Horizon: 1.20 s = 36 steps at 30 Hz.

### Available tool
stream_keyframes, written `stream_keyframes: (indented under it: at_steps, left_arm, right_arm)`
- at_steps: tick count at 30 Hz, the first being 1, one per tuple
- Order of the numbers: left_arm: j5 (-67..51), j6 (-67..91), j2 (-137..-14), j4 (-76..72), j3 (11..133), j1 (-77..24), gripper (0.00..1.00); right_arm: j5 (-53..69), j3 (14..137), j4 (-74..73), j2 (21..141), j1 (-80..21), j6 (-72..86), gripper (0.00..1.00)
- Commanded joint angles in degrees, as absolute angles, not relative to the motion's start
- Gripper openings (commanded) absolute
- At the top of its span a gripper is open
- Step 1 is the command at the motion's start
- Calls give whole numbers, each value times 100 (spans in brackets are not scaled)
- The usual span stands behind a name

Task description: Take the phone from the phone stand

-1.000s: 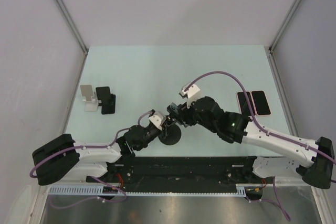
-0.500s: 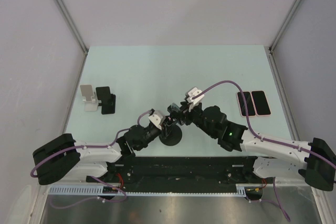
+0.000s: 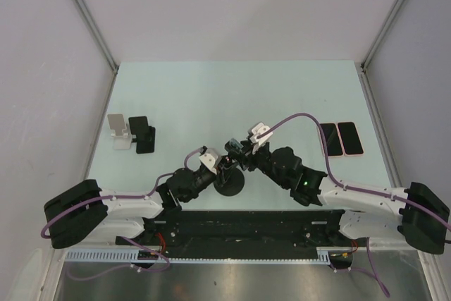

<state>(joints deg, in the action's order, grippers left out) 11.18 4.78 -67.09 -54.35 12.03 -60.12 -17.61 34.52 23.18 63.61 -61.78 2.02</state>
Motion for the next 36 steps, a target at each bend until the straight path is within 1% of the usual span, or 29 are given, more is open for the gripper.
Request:
stream_keyframes:
  at_steps: [1,4,5,6,7,8,13,17,19,24,29,32,36]
  left_arm:
    - [800,1072,-6689,-5748,1274,-6056,0]
    - [800,1081,-6697,-5757,1266,-6056,0]
    - [791,1046,-6697,-5757,1266,-6056,0]
    - [800,1020,-6689,-5757,1257,-6047,0]
    - [852,993,-6697,-5748,1248,-6056,0]
    - [922,967,-6671,-5748,1213,-6056,1]
    - [1704,932,-6452,-5661,1099,-6056,0]
    - [2363,949,-6293,-4951,1195,-6056,0]
    - [2740,993,-6223,-4843,1178,-6047,0]
    - [3050,1054,-6179,-4439,1239,-5942,0]
    - [2997,1143,-6144,-4351,1222,-5854,0]
    - [2936,1151,-6100,-4359,1187,-5845,0]
    - [2760,1143,-6029,-4421,1143,-5854,0]
  right_arm:
    - [-1863,3445,2839,6460,-6170,272,46]
    - [-1811,3445,2909,6478,-6170,281,35]
    - [-1793,3445,2927,6469,-6170,264,26]
    - [-1732,3454,2918,6451,-6170,272,20]
    - [-1714,3463,2883,6416,-6179,307,7]
    - [-1714,3524,2813,6329,-6179,342,0]
    - [-1705,3867,1567,6039,-6231,439,0]
    - [-1609,4236,328,5871,-6319,703,0]
    - [-1591,4429,-463,5827,-6354,870,0]
    - [-1617,4675,-1641,5643,-6451,1090,0]
    - [-1661,4720,-2047,5494,-6416,1265,0]
    - [-1679,4746,-1934,5327,-6241,1362,0]
    - [-2197,4912,-2048,5370,-6082,1651,0]
